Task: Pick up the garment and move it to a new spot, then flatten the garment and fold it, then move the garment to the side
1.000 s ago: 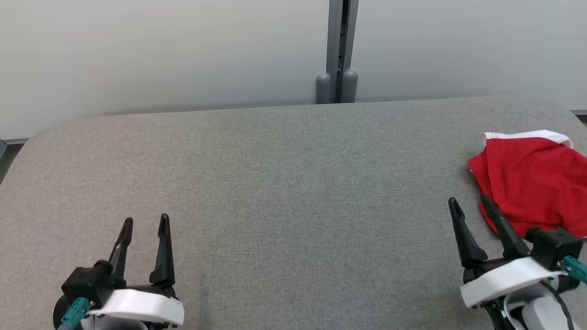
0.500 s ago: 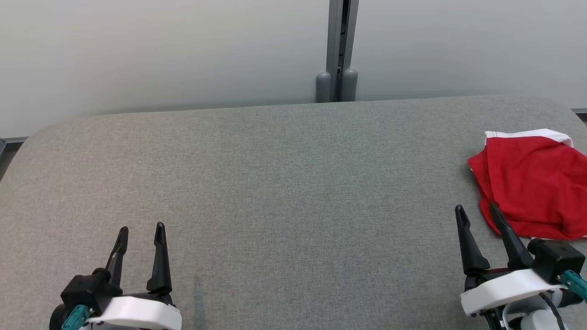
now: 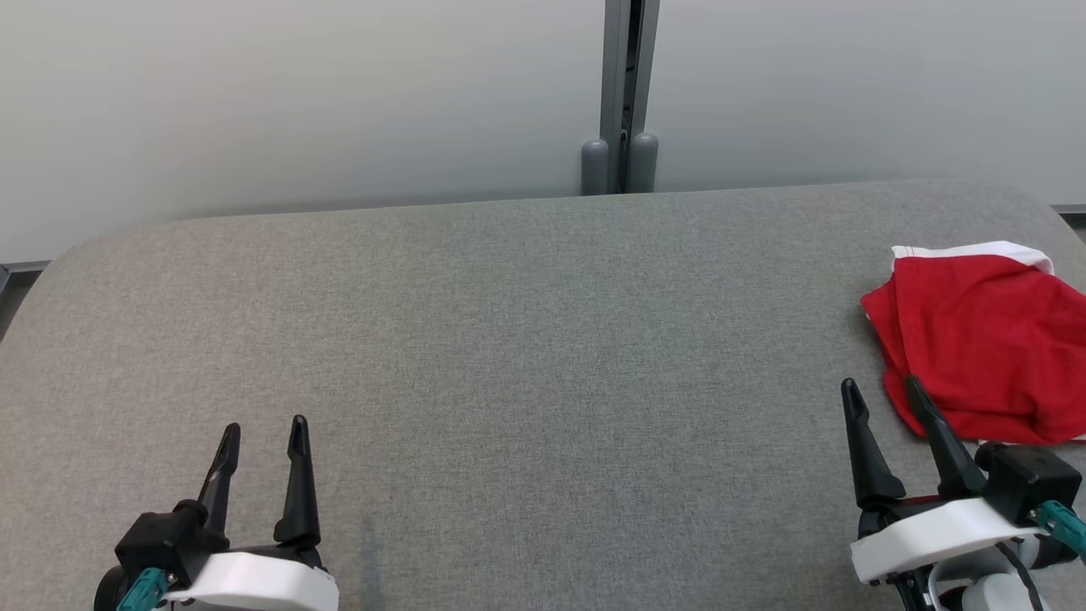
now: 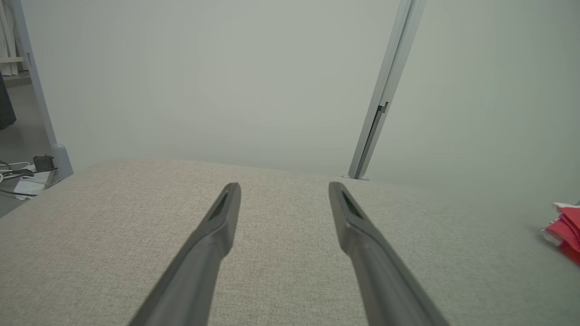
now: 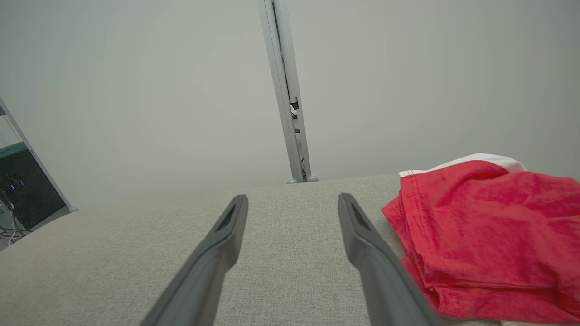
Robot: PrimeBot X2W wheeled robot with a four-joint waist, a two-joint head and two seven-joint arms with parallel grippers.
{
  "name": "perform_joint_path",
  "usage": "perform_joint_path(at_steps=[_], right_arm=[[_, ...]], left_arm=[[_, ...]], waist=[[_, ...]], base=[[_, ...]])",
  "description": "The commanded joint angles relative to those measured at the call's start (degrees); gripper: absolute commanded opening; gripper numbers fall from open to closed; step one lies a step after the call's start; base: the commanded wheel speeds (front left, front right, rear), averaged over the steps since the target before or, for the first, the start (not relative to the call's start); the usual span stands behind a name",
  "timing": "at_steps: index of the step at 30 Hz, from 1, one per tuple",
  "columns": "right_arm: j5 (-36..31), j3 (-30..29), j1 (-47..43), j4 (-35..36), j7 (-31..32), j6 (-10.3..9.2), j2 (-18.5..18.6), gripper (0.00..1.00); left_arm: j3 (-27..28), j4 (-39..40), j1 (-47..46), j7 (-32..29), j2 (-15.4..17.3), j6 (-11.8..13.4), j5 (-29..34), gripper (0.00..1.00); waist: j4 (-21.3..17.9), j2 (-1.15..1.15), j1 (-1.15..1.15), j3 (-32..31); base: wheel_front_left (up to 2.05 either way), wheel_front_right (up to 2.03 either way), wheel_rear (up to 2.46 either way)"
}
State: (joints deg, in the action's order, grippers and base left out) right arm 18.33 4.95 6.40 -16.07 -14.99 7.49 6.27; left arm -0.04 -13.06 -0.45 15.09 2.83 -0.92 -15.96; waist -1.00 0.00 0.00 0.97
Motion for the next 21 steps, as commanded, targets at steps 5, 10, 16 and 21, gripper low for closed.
perform_joint_path(at_steps=[5, 10, 16, 21], right_arm=[[-0.38, -0.41, -0.3, -0.48, -0.23, 0.01, 0.16, 1.0], [-0.38, -0.49, -0.53, -0.82, -0.23, 0.01, 0.07, 1.0], [-0.06, -0.28, -0.5, -1.27, -0.23, 0.01, 0.07, 1.0], [-0.12, -0.32, -0.33, -1.93, 0.08, 0.0, -0.39, 0.0]], left_arm=[[0.32, -0.15, -0.01, 0.05, 0.18, -0.02, -0.11, 1.0], [0.34, -0.27, 0.2, 0.05, 0.17, 0.03, -0.17, 1.0], [0.04, -0.01, 0.61, 0.05, 0.17, 0.32, -0.22, 1.0], [-0.39, -1.36, 0.34, -0.1, -0.25, -0.2, -1.06, 0.0]], waist=[[0.16, 0.0, 0.0, -0.29], [0.39, 0.0, 0.0, -0.53], [0.48, 0.0, 0.0, -0.68], [0.47, 0.0, 0.0, -0.68]], base=[[0.0, 0.0, 0.0], [0.0, 0.0, 0.0], [0.0, 0.0, 0.0], [0.0, 0.0, 0.0]])
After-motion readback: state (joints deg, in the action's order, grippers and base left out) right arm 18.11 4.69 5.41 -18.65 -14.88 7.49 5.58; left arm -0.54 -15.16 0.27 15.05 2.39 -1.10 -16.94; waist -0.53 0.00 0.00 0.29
